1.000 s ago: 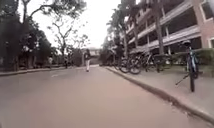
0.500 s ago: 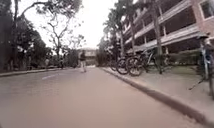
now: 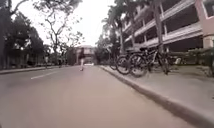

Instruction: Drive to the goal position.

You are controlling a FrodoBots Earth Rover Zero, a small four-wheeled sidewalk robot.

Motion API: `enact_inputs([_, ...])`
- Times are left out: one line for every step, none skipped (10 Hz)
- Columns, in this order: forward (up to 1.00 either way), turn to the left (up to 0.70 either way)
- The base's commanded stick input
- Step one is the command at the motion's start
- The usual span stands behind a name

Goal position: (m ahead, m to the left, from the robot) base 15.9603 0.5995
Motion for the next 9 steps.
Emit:
enact_inputs([1.0,0.0])
enact_inputs([1.0,0.0])
enact_inputs([1.0,0.0])
enact_inputs([1.0,0.0])
enact_inputs([1.0,0.0])
enact_inputs([1.0,0.0])
enact_inputs([1.0,0.0])
enact_inputs([1.0,0.0])
enact_inputs([1.0,0.0])
